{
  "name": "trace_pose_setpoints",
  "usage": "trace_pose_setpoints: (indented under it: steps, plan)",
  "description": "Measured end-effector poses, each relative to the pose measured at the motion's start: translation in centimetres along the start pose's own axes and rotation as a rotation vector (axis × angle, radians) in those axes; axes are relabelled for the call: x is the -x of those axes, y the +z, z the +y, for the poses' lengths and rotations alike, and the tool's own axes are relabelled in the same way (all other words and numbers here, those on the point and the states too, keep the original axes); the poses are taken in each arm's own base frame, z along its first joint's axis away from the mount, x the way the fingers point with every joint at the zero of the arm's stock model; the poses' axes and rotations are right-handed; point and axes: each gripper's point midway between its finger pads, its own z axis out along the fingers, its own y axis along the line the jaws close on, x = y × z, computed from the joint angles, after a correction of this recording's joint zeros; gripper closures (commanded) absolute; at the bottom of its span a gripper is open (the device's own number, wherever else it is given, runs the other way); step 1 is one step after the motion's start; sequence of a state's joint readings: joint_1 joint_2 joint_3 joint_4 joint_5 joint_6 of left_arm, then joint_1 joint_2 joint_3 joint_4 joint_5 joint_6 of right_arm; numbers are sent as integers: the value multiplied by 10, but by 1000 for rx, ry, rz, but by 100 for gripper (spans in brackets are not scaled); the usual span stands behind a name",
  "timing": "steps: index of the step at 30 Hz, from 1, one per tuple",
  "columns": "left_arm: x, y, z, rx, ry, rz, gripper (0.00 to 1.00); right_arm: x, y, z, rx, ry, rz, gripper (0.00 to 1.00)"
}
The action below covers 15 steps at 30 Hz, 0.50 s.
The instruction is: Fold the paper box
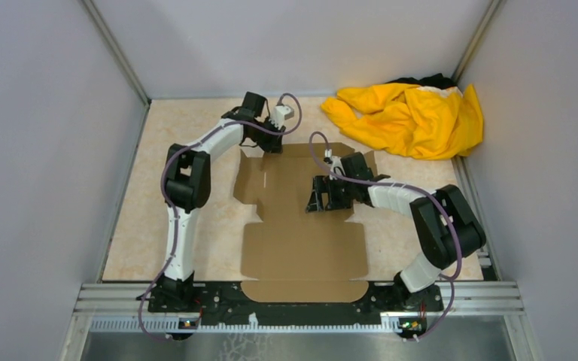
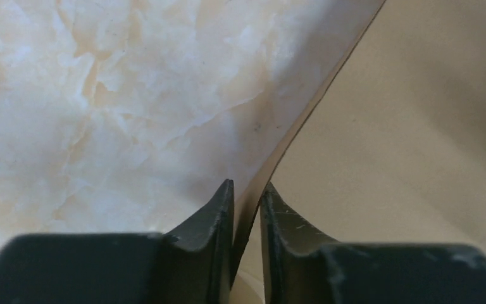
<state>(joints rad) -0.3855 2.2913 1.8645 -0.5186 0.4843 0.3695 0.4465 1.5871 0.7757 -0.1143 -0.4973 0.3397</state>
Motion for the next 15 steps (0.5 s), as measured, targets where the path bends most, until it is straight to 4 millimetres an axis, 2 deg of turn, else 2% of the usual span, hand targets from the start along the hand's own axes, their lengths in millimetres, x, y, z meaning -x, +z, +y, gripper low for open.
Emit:
trace_pose_setpoints:
  steps: [1,9,13,15]
  plan:
    - [-1,1,2,15,9,6,100,0,0,0,3,-1,0,13]
    - [-12,-7,16,153,-17,56,100,6,-2,-6,10,-13,-18,13]
    - [-30,-23,13,228,-69,86,100,10,-8,-10,-4,-11,-39,13]
    - [-41,-36,8,270,-97,107,100,13,-18,-14,-20,-5,-74,13]
